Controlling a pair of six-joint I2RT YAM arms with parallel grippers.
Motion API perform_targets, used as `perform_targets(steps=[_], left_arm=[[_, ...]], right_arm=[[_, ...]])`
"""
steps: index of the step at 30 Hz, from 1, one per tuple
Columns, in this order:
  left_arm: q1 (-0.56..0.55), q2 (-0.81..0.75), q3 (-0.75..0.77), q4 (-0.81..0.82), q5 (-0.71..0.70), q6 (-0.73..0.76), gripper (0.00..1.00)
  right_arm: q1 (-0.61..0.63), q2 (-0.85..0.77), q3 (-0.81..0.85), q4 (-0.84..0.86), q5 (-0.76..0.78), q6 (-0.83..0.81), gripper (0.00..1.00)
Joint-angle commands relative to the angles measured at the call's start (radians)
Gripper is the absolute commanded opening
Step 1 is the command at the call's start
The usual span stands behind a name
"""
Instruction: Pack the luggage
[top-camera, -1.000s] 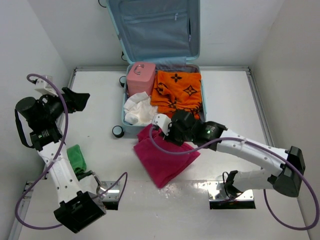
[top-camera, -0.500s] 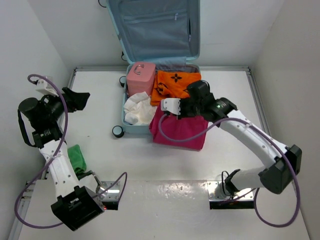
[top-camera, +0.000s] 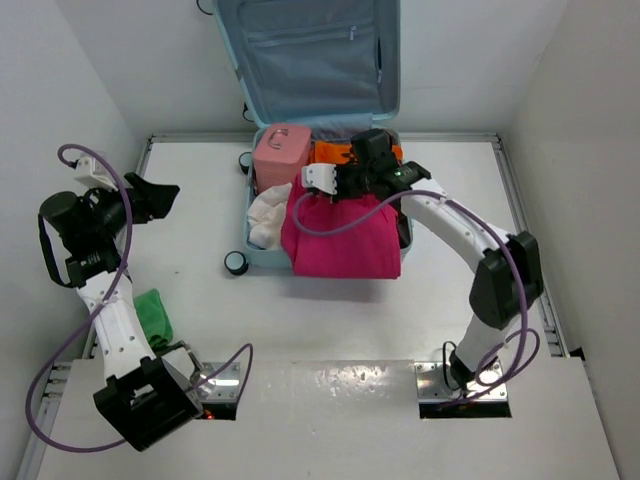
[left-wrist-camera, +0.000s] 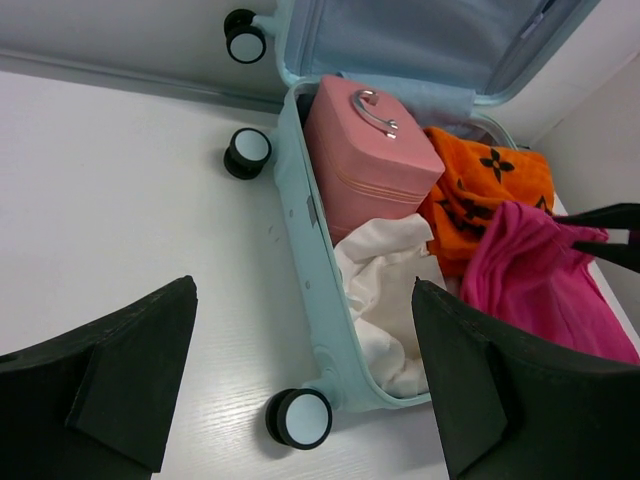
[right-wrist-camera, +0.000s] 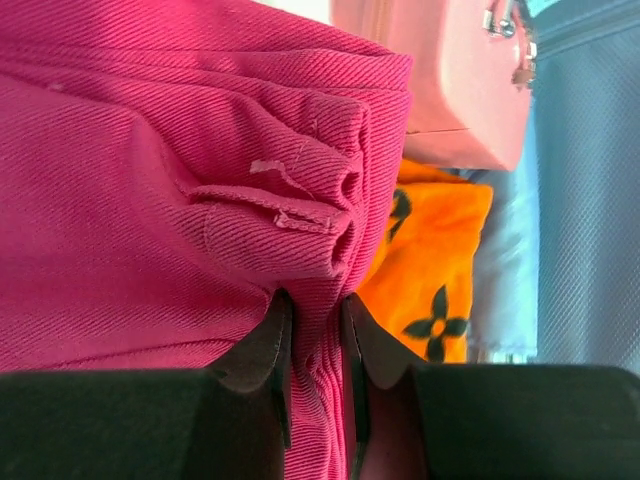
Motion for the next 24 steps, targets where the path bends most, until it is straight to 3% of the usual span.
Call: perform_targets(steps=[1, 8, 16, 20, 23, 24], left_arm=[[-0.005, 0.000, -0.004, 0.047, 0.008, -0.005, 0.89], [-0.005, 0.009, -0.013, 0.047, -0.002, -0.005, 0.89], [-0.025, 0.038, -0.013, 0.079, -0.038, -0.005, 0.89], [-0.045, 0.038, -0.022, 0.079, -0.048, -0.005, 0.89], [-0.067, 0.038, -0.022, 0.079, -0.039, 0.023, 0.89], [-0.084, 0.038, -0.022, 0.052, -0.038, 0.075, 0.90]], right_arm=[[-0.055, 0.053, 0.104, 0.326, -0.009, -0.071, 0.00], [-0.115, 0.168, 0.173, 0.360, -0.113, -0.184, 0.00], [-0.222, 0.255, 0.260, 0.169, -0.337, -0.546, 0.00], [-0.245, 0.291, 0.293, 0.113, -0.377, -0.613, 0.00], [-0.225, 0.277, 0.242, 0.148, -0.377, -0.577, 0.21], [-0.213, 0.269, 0.230, 0.194, -0.363, -0.521, 0.43]])
